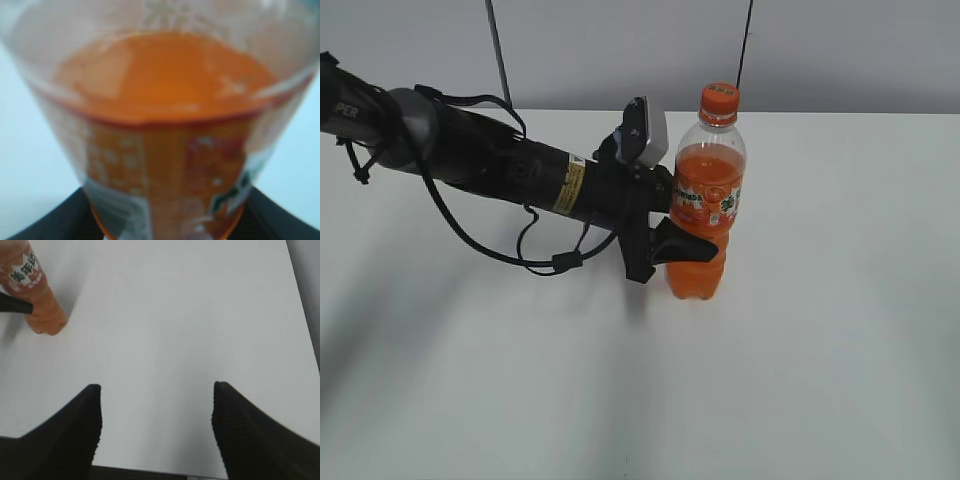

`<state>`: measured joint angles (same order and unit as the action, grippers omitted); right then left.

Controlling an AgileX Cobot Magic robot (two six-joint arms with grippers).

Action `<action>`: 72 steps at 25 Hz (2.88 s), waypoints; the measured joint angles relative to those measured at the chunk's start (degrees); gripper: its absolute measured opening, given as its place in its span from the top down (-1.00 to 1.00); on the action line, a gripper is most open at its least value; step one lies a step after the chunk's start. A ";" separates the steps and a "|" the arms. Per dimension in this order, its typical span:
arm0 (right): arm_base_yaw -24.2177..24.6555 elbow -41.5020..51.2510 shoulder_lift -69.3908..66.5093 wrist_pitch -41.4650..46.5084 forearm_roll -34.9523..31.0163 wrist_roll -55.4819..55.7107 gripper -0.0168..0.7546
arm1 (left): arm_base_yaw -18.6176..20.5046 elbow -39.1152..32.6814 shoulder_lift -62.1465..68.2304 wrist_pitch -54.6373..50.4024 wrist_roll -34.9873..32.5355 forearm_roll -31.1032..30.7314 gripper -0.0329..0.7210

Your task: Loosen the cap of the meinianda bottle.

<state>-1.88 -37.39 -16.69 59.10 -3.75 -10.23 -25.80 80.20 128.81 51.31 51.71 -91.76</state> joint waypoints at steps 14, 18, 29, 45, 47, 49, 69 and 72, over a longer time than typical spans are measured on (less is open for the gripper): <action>0.00 -28.01 -37.35 9.72 0.04 1.67 -0.24 | -4.01 0.00 0.00 0.37 0.00 -0.73 -0.15; 0.00 -33.59 -45.26 10.32 0.04 1.72 -0.21 | -4.19 0.00 0.00 0.41 0.00 -0.73 -0.15; -0.12 -41.18 -58.20 10.52 -4.82 -0.11 -0.20 | -4.40 0.00 0.00 -0.53 2.54 -0.49 -0.15; -25.91 -54.90 -73.78 10.63 -2.38 6.45 -0.19 | -4.40 0.02 0.00 -0.64 2.61 -0.73 -0.15; -27.63 -55.17 -75.32 10.63 -1.60 7.96 -0.19 | -4.40 0.02 0.00 -0.68 2.61 -0.75 -0.15; -28.19 -55.37 -76.78 10.63 -1.50 8.93 -0.19 | -4.40 0.02 0.00 -0.68 2.61 -0.80 -0.15; -28.19 -55.55 -81.62 10.69 -0.39 10.23 -0.08 | -4.40 0.07 -0.05 -0.69 2.61 -1.37 -0.15; -28.19 -55.55 -81.68 10.69 -0.39 10.23 -0.07 | -4.40 0.07 -0.05 -0.69 2.61 -1.54 -0.15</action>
<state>-30.08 -92.94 -98.38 69.79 -4.13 0.00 -30.20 80.26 128.76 50.62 54.32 -93.30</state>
